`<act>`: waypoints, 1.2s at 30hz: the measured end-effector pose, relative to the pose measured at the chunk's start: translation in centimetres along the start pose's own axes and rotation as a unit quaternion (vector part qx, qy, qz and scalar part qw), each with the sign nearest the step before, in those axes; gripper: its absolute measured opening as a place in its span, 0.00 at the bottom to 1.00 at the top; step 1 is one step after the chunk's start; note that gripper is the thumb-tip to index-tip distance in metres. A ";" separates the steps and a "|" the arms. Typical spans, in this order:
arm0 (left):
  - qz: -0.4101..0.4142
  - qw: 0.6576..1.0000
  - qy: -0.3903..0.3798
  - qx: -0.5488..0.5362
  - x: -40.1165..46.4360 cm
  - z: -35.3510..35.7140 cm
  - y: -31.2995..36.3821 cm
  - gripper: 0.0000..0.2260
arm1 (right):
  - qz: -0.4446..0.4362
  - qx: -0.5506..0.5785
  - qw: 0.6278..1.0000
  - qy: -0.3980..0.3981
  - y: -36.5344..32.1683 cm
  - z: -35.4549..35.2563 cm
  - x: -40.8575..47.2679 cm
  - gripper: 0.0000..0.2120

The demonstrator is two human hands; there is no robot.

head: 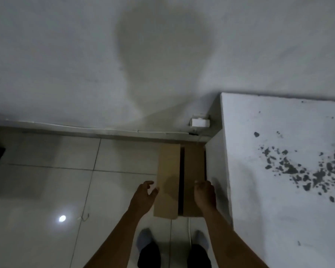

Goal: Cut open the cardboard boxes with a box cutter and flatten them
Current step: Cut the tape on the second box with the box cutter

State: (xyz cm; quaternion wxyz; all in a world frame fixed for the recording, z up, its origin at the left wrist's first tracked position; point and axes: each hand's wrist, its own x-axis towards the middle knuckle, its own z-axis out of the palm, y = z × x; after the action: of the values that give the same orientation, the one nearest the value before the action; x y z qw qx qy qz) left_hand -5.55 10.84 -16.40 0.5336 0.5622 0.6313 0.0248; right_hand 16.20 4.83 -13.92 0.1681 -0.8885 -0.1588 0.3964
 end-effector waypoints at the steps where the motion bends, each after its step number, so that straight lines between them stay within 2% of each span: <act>1: -0.013 1.000 -0.011 -0.001 1.4 0.5 -1.0 0.21 | 0.020 0.003 1.000 0.013 0.9 1.1 1.2 0.20; 6: -0.096 0.993 -0.055 -0.037 7.9 3.4 -4.7 0.32 | 0.052 0.030 0.996 0.065 3.9 5.8 5.7 0.25; 12: -0.129 0.983 -0.101 -0.078 11.6 6.6 -5.8 0.40 | 0.064 -0.007 0.992 0.105 5.7 8.7 9.3 0.33; 17: -0.146 0.973 -0.102 -0.147 10.9 7.5 -5.8 0.38 | 0.055 -0.063 0.989 0.121 6.4 10.5 9.1 0.40; 20: -0.161 0.970 -0.101 -0.149 9.5 6.5 -5.5 0.35 | 0.050 -0.021 0.991 0.126 5.9 10.0 8.2 0.39; 23: -0.156 0.972 -0.084 -0.154 7.4 5.0 -4.6 0.31 | 0.005 0.013 0.990 0.138 5.0 8.8 6.6 0.38; 25: -0.158 0.968 -0.071 -0.180 5.6 3.7 -4.2 0.30 | -0.011 0.032 0.993 0.117 4.1 7.9 5.2 0.39; 29: -0.160 0.961 -0.021 -0.226 1.3 0.3 -2.5 0.35 | -0.015 0.079 0.996 0.023 2.3 5.8 0.9 0.41; 36: -0.157 0.965 0.034 -0.208 -7.7 -5.7 2.1 0.29 | -0.095 0.137 0.983 -0.077 0.3 -0.9 -8.7 0.40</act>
State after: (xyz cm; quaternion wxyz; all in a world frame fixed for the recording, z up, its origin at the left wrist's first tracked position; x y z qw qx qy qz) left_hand -9.66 9.23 -7.64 0.6140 0.3313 0.7107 0.0904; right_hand 11.38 0.77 -7.89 0.3121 -0.8049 -0.1994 0.4637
